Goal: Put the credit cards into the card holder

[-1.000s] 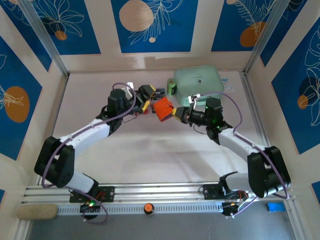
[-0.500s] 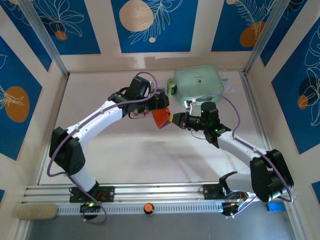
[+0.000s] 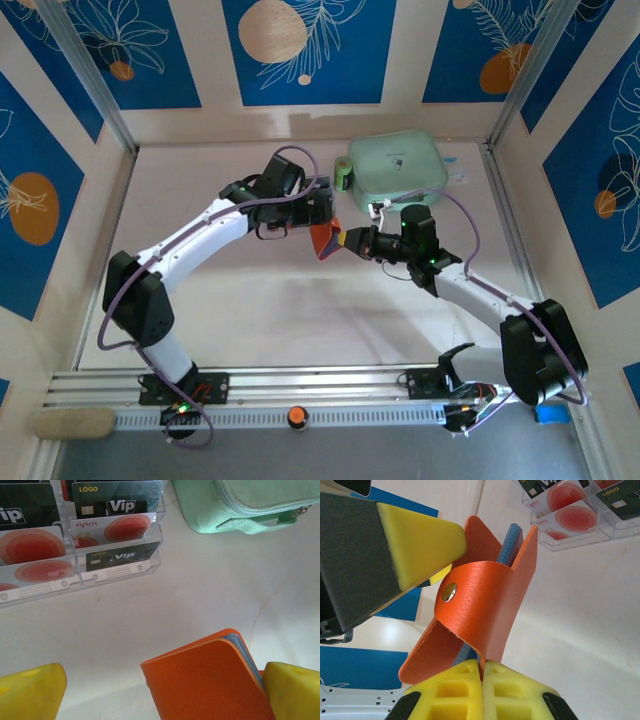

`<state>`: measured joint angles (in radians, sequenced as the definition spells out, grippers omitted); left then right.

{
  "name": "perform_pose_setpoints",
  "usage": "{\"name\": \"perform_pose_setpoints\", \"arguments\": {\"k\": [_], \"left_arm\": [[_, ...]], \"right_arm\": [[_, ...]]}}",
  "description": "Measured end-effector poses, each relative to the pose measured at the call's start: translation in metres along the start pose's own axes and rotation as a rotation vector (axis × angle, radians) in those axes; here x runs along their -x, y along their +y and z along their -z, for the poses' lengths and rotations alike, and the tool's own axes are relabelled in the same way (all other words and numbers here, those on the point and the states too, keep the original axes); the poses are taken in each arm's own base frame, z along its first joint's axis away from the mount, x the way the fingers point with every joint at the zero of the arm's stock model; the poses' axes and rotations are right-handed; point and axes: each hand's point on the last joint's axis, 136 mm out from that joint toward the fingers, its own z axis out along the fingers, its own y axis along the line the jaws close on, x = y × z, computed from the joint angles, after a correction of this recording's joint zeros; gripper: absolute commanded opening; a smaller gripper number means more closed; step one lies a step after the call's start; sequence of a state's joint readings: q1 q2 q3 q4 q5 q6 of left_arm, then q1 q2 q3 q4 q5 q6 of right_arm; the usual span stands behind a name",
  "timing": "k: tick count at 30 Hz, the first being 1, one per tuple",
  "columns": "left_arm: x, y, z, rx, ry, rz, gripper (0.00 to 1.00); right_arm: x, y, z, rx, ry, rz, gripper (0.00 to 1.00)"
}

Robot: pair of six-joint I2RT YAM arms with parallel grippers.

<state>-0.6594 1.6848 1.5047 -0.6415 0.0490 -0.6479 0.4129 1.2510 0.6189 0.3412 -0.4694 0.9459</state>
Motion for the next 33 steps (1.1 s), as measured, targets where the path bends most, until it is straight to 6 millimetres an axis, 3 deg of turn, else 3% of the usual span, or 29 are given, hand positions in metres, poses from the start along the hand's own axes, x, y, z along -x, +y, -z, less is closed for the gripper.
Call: {"name": "perform_pose_setpoints", "arguments": {"k": [17,33], "left_arm": [[-0.015,0.020,0.017,0.056,-0.012,-0.012,1.00],[-0.058,0.053,-0.002,0.168,0.183,-0.183,1.00]], "right_arm": [[-0.004,-0.021,0.004,-0.051,-0.021,-0.037,0.00],[-0.002,-0.040,0.001,-0.098,-0.064,-0.098,0.00]]}}
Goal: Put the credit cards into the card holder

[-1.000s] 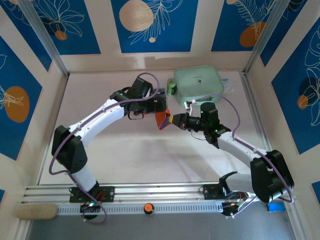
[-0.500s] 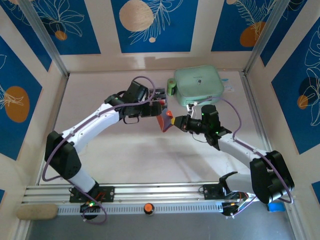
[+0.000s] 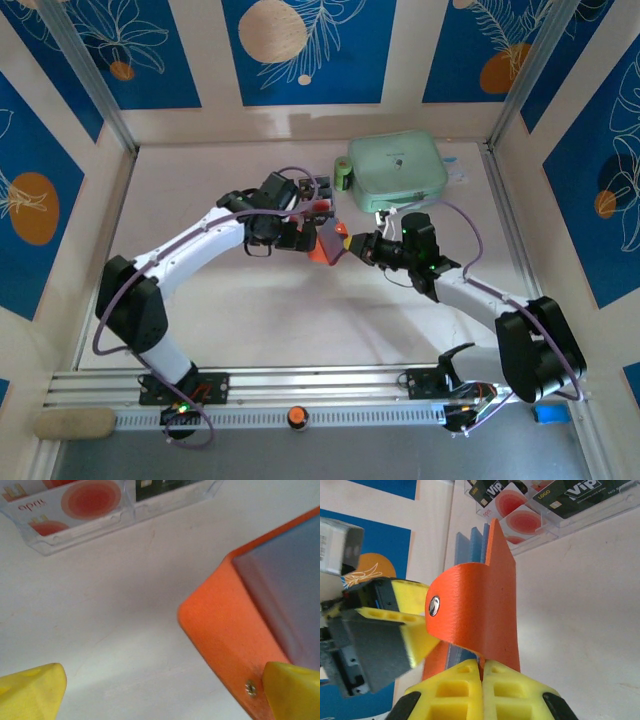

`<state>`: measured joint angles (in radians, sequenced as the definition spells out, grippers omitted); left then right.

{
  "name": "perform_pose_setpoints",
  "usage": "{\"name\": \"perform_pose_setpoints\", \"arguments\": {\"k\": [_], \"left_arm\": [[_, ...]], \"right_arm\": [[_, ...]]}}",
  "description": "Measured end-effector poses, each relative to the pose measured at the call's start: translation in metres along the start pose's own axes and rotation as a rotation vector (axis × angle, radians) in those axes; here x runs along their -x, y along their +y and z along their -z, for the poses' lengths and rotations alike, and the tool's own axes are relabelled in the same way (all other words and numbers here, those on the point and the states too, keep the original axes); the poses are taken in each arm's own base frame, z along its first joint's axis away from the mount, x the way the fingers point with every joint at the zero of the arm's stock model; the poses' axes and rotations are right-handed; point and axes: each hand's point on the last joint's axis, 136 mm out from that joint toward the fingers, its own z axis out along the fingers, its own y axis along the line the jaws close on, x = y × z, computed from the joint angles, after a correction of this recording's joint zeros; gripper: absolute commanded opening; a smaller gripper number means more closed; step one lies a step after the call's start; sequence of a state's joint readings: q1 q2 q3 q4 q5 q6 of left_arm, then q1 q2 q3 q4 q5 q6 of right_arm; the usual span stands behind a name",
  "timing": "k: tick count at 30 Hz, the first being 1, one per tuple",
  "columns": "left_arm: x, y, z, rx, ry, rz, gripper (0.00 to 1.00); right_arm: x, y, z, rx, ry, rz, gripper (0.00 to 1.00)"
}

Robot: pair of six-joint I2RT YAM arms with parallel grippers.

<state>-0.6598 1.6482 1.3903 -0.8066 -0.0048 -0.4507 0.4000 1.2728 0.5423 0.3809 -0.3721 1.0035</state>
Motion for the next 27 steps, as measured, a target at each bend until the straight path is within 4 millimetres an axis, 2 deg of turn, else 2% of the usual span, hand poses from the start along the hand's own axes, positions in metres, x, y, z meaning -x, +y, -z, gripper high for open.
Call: {"name": "perform_pose_setpoints", "arguments": {"k": [6,17,23,27], "left_arm": [[-0.014,0.009,-0.022,0.061,0.091,-0.070,1.00],[-0.024,0.020,-0.039,0.138,0.143,-0.146,1.00],[-0.024,0.024,-0.041,0.164,0.158,-0.186,1.00],[-0.021,0.024,-0.047,0.173,0.175,-0.218,1.00]], "right_arm": [[-0.012,-0.014,-0.010,-0.036,0.003,-0.032,0.00],[-0.047,-0.042,-0.026,-0.139,-0.032,-0.064,0.00],[-0.055,-0.057,-0.028,-0.194,-0.082,-0.075,0.00],[-0.056,-0.060,-0.031,-0.207,-0.098,-0.073,0.00]]}}
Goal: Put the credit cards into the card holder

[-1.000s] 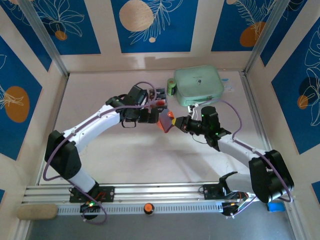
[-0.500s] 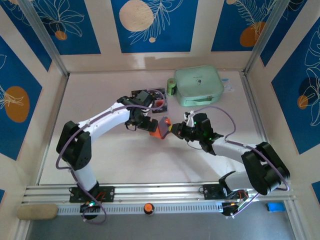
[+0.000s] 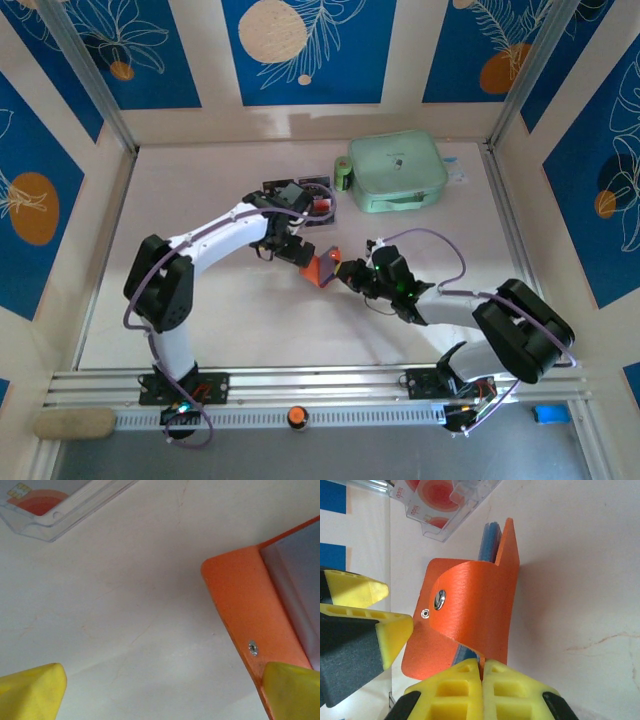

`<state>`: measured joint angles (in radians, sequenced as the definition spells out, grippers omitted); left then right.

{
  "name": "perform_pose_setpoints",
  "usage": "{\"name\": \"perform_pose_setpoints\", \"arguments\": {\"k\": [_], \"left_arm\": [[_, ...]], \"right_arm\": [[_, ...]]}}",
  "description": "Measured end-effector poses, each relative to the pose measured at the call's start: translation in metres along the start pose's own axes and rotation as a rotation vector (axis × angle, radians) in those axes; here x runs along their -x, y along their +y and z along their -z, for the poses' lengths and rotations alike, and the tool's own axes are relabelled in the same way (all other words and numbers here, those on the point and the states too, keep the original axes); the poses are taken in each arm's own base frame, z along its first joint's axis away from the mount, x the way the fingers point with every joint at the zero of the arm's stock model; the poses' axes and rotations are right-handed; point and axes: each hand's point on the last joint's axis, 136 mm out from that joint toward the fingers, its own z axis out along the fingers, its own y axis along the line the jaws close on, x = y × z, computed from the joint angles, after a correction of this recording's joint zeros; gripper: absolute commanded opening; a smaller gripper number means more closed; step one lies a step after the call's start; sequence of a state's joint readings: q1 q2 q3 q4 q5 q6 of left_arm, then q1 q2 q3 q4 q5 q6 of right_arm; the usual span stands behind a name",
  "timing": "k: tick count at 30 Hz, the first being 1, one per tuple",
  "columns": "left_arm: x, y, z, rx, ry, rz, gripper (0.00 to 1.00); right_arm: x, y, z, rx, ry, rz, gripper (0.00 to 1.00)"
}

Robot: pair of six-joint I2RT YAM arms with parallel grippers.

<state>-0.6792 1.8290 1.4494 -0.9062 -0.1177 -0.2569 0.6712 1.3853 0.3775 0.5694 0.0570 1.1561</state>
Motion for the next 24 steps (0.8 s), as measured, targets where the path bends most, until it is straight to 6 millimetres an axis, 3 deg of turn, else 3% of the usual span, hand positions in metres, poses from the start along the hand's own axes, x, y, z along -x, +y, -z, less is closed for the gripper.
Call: {"name": "perform_pose_setpoints", "arguments": {"k": [11,16,24], "left_arm": [[-0.002,0.002,-0.017,0.028,0.048,-0.048,1.00],[-0.016,0.010,-0.030,0.068,0.074,-0.048,1.00],[-0.025,0.023,-0.043,0.139,0.078,-0.041,1.00]], "right_arm": [[-0.009,-0.011,-0.017,-0.022,0.016,0.003,0.00],[-0.013,-0.014,-0.023,-0.021,0.027,0.002,0.00],[-0.023,-0.017,-0.021,-0.026,0.046,-0.010,0.23]]}}
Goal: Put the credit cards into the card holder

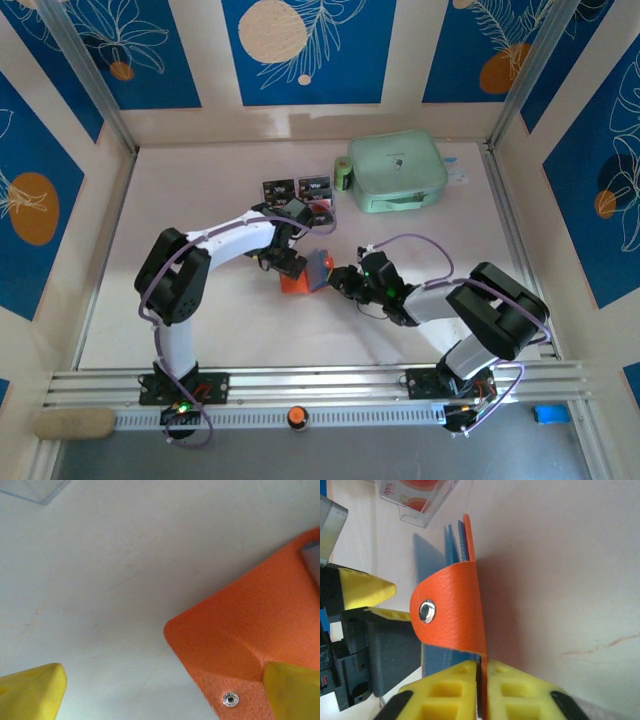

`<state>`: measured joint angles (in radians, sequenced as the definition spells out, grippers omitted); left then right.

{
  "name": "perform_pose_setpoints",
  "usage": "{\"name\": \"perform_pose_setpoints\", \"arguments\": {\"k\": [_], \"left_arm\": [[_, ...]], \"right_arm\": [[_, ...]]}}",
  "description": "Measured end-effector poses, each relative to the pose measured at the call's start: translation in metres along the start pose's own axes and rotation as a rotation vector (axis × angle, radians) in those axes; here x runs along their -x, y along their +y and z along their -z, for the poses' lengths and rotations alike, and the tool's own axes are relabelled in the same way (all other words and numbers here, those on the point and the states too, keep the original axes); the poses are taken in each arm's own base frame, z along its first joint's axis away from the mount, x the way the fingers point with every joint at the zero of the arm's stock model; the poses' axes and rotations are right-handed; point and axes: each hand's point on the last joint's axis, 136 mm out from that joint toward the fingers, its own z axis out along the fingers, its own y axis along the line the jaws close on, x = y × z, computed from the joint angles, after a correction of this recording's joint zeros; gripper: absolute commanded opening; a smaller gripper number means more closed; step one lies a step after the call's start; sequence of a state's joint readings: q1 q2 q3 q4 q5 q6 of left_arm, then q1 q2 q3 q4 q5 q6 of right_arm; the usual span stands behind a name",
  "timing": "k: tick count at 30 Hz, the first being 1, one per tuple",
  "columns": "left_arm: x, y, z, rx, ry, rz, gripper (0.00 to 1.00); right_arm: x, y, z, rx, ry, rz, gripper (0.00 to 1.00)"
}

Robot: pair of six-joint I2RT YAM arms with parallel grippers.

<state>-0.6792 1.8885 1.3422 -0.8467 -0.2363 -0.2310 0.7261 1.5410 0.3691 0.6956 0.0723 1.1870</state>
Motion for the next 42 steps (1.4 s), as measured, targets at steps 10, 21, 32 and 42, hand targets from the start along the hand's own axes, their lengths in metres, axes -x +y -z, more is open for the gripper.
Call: {"name": "perform_pose_setpoints", "arguments": {"k": [10,21,32,42], "left_arm": [[0.007,0.004,0.001,0.024,-0.028,0.007,1.00],[0.010,-0.008,0.007,0.018,-0.050,-0.017,1.00],[0.013,-0.012,0.026,0.002,-0.100,0.001,1.00],[0.013,-0.013,0.027,0.003,-0.103,0.008,1.00]], "right_arm": [[-0.007,-0.009,0.016,-0.032,0.011,-0.005,0.55],[0.030,0.011,0.050,-0.117,-0.034,0.075,0.63],[0.041,0.007,0.015,-0.281,0.129,0.161,0.69],[0.027,-0.021,-0.003,-0.392,0.235,0.189,0.65]]}}
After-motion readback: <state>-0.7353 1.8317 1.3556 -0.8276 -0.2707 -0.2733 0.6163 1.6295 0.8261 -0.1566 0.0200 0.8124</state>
